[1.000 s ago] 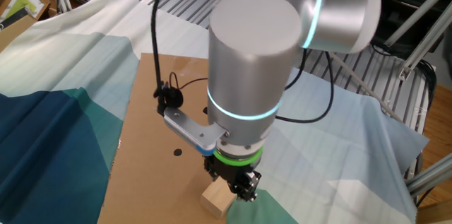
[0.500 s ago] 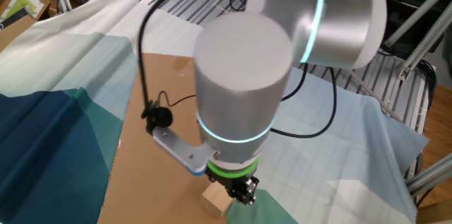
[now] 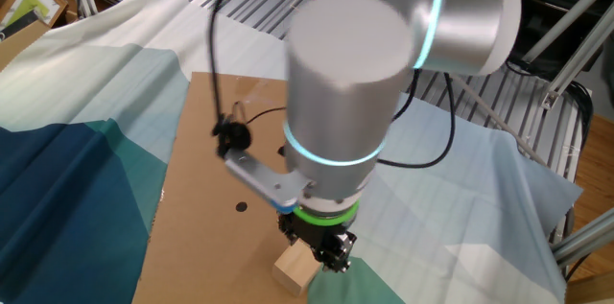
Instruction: Grab the block and place it at the designated location
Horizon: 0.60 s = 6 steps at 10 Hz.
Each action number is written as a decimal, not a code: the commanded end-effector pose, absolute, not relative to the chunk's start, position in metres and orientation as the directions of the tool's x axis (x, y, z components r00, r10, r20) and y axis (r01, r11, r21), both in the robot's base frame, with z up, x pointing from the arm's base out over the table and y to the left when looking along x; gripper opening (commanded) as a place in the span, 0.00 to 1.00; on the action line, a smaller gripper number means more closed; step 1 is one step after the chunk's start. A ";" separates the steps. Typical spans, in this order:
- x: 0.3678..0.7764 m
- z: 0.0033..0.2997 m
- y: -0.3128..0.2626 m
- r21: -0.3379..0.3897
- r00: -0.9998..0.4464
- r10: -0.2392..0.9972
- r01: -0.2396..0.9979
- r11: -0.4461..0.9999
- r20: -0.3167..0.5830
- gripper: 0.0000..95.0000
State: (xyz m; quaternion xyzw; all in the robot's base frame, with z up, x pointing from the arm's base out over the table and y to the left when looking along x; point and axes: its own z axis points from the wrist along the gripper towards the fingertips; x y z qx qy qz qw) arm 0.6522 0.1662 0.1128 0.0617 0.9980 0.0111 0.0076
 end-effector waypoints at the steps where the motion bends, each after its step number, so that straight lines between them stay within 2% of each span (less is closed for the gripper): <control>1: 0.656 0.111 0.166 0.016 -0.993 0.114 0.113 0.993 -0.016 0.60; 6: 0.664 0.092 0.165 -0.007 -0.991 0.131 0.131 0.991 -0.015 0.60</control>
